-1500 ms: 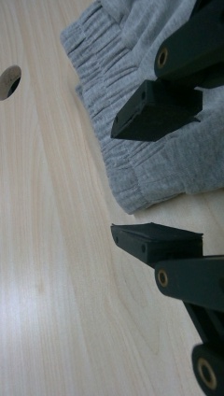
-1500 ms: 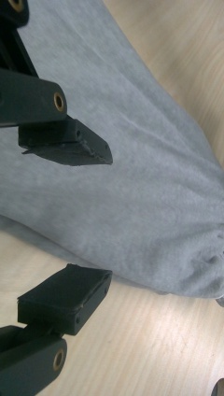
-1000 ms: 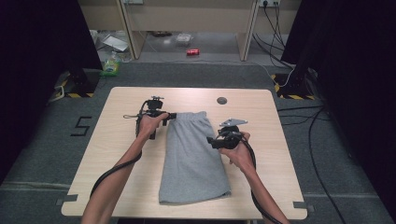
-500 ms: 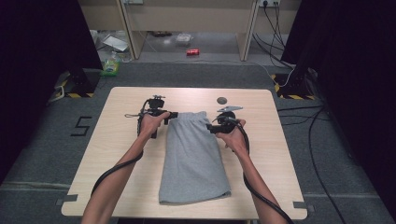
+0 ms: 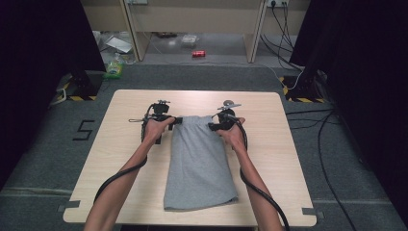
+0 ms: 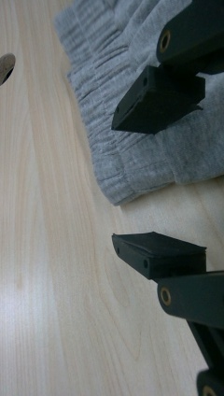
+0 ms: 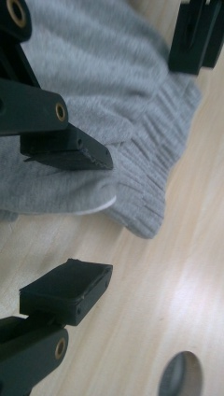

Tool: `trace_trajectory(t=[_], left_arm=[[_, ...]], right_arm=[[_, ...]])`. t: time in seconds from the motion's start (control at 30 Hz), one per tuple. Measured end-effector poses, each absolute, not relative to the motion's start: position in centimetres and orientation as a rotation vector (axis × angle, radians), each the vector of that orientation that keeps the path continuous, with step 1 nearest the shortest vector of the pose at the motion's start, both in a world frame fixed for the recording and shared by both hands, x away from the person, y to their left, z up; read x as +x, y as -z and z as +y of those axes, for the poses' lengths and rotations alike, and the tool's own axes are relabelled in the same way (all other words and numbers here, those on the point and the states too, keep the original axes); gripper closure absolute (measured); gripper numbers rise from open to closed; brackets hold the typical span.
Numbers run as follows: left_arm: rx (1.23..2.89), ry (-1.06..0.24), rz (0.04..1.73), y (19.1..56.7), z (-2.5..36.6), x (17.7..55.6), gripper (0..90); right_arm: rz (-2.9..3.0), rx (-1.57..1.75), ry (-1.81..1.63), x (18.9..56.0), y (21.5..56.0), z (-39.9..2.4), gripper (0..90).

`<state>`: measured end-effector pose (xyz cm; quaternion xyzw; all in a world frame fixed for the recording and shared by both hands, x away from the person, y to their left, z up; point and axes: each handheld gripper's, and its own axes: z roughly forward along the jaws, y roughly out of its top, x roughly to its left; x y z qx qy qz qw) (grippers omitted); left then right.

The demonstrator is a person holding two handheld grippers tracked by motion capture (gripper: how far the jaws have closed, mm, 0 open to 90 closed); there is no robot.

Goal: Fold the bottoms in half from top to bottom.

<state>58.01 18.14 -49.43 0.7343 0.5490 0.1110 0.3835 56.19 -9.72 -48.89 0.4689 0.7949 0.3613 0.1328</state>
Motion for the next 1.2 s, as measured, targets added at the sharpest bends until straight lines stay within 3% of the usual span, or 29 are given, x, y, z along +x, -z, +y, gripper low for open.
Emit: trace_trajectory(t=[0.27, 0.57, 0.73, 0.9, 1.2], left_arm=[[1.871, -0.27, 1.394, 50.0, 17.8, 57.9, 41.6], [1.844, -0.217, 1.401, 50.5, 17.6, 57.9, 47.2], [1.807, -0.179, 1.373, 50.8, 17.8, 57.8, 60.8], [1.815, -0.222, 1.334, 50.1, 17.5, 57.3, 73.7], [1.809, -0.259, 1.257, 47.8, 17.4, 56.4, 75.1]], right_arm=[[2.369, 1.362, -0.997, 56.8, 50.2, -9.4, 48.1], [2.395, 1.395, -1.054, 56.5, 50.3, -9.1, 71.8], [2.36, 1.473, -1.146, 56.3, 50.7, -9.8, 80.6], [2.325, 1.508, -1.215, 56.1, 50.9, -10.3, 82.9], [2.298, 1.466, -1.258, 55.5, 48.9, -10.8, 83.7]])
